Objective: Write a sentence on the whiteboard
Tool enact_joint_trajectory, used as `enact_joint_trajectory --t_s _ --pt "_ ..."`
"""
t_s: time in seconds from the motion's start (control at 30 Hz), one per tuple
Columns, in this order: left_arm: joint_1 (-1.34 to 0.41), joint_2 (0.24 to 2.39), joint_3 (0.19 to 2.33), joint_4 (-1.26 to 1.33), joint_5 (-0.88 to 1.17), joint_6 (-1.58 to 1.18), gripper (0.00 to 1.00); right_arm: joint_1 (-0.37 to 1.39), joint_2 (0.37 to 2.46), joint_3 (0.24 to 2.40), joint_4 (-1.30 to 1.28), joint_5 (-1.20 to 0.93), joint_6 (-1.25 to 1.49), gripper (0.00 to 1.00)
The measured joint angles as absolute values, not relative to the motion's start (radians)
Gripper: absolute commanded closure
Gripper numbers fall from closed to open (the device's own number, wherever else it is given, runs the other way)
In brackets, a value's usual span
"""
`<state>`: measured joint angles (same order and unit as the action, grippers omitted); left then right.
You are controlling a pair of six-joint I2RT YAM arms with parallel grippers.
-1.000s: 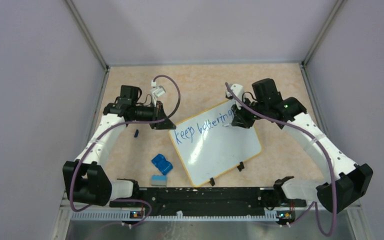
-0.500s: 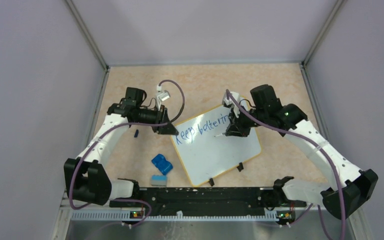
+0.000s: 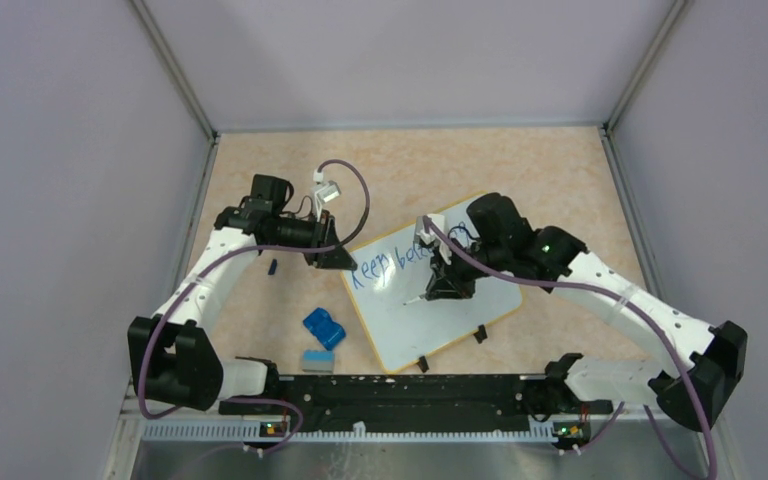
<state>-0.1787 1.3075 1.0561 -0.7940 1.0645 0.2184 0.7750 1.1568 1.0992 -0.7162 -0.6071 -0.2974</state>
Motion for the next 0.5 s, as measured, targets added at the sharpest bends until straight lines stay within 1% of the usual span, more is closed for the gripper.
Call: enact_joint_trajectory --t_s 0.23,0.5 --pt "-0.179 1.308 1.054 -0.794 1.065 0.216 0.73 0.836 1.172 1.099 -0.679 -0.556 -0.296 1.0" --pt "-0.179 1.314 1.054 -0.794 1.074 0.213 0.81 0.868 1.187 1.098 -0.664 -0.534 -0.296 1.0"
